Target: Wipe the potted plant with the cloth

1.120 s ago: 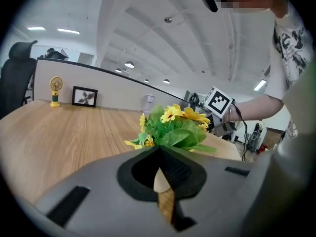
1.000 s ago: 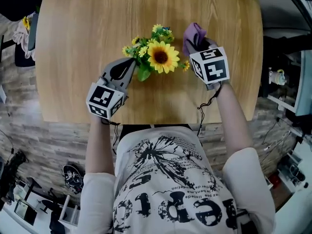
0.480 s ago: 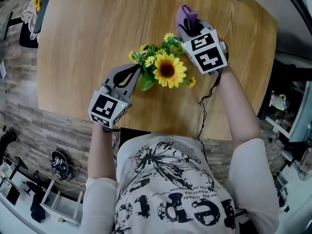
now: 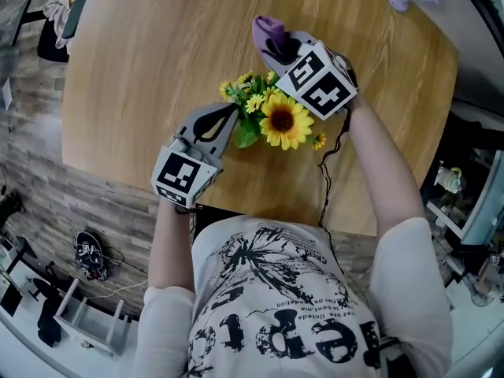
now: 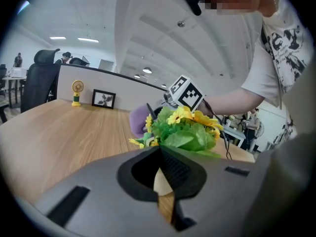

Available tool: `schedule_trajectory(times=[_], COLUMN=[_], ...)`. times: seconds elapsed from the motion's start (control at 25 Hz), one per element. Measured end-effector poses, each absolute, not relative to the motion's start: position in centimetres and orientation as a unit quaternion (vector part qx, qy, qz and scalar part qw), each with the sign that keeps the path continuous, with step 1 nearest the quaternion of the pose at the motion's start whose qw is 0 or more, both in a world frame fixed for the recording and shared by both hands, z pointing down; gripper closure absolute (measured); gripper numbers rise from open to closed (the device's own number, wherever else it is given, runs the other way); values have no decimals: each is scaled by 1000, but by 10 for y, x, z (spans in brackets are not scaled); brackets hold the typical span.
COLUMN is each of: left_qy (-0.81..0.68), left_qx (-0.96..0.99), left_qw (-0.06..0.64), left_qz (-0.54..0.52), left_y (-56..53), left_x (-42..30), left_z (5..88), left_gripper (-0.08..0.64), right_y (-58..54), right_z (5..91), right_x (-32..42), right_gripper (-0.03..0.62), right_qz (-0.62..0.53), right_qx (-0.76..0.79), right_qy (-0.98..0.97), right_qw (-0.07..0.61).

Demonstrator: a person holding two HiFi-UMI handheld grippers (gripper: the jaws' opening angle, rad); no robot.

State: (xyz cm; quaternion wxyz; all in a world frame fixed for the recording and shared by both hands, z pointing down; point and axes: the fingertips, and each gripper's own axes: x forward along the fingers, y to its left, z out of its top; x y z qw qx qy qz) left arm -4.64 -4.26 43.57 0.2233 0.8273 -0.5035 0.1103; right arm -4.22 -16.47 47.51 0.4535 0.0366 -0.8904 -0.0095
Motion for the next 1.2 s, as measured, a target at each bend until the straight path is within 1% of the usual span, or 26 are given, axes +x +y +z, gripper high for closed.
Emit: schedule_trajectory(times=[0.24, 0.48, 0.68, 0.92, 1.2], left_qy=[-505, -493, -471, -471, -471], left_qx=[826, 829, 834, 836, 837], left_qw=[228, 232, 250, 247, 225], left_qz=[102, 126, 143, 137, 164], left_y=[-52, -62, -61, -63, -64], left_x=[-47, -41, -41, -41, -41], left_z=[437, 441, 444, 441, 440], left_gripper=[557, 557, 557, 557, 557], right_y=[-137, -115, -106, -98, -95], right_z=[481, 491, 497, 503, 501], right_x=[-37, -17, -1, 13, 16], right_gripper=[518, 520, 522, 522, 522], right_qz=[18, -1, -4, -32, -49], right_qx=[-34, -111, -152, -229, -256], right_qy=[-884, -865, -846, -812, -791], right_qw=[466, 490, 510, 536, 554])
